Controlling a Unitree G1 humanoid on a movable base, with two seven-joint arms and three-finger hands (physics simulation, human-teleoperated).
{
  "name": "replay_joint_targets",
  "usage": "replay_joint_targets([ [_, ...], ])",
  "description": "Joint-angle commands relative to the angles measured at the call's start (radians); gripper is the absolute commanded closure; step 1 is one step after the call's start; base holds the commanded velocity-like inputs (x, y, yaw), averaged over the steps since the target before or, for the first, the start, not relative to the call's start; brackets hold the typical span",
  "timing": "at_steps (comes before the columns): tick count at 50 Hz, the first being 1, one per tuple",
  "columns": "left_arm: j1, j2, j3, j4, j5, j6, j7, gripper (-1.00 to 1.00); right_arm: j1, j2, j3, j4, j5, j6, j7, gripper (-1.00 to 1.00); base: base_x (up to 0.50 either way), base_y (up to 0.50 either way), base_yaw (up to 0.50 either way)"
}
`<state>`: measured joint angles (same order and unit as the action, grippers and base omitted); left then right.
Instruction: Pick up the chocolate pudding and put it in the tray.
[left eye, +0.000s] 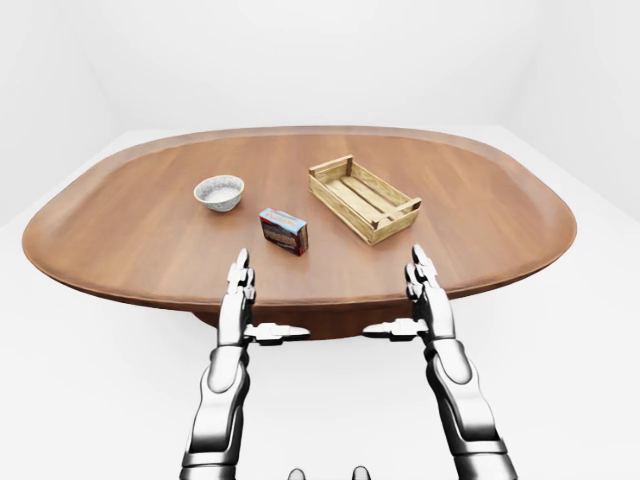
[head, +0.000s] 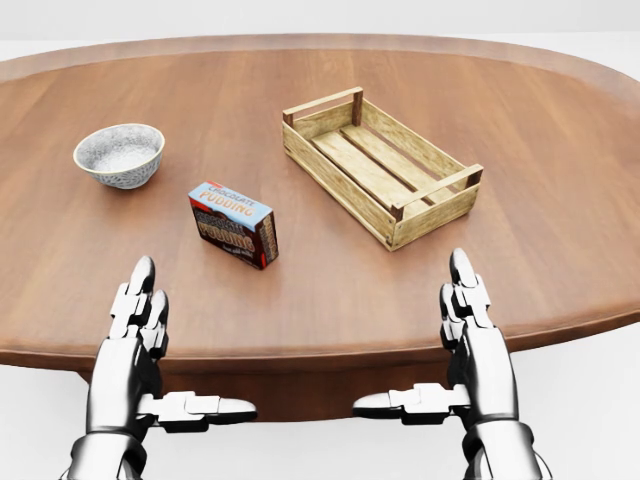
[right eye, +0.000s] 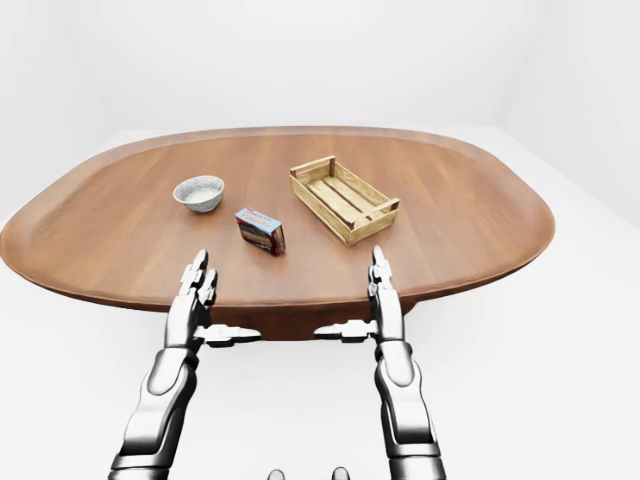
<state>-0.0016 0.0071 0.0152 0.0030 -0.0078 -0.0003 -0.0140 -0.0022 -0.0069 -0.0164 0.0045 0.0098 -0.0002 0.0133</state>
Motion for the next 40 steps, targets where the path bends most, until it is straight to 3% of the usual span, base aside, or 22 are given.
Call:
replay_joint_targets([
  [1,-0.003,0.011,0.024,0.004,-0.013,0.001,-0.021,-1.0,-0.006,-0.012,-0.026,0.016,0.016,-0.006,0.019,-1.0,0.0,0.0,0.0],
  [19,-0.007,0.013,0.025,0.02,-0.011,-0.014,-0.022,-1.0,-0.002,-0.012,-0.016,0.012,-0.003,-0.012,0.019,-1.0,0.0,0.01,0.0],
  [23,-0.002,0.012,0.024,0.008,-0.011,-0.006,-0.022,-1.0,-0.001,-0.011,-0.017,0.011,-0.002,-0.012,0.019,-1.0,0.0,0.2,0.0],
  [26,-0.005,0.013,0.025,0.021,-0.011,-0.016,-0.022,-1.0,-0.002,-0.012,-0.018,0.012,-0.002,-0.012,0.02,-1.0,0.0,0.2,0.0],
  [40,-0.004,0.013,0.025,0.009,-0.011,-0.006,-0.022,-1.0,-0.003,-0.011,-0.019,0.011,0.0,-0.008,0.02,-1.0,0.0,0.2,0.0],
])
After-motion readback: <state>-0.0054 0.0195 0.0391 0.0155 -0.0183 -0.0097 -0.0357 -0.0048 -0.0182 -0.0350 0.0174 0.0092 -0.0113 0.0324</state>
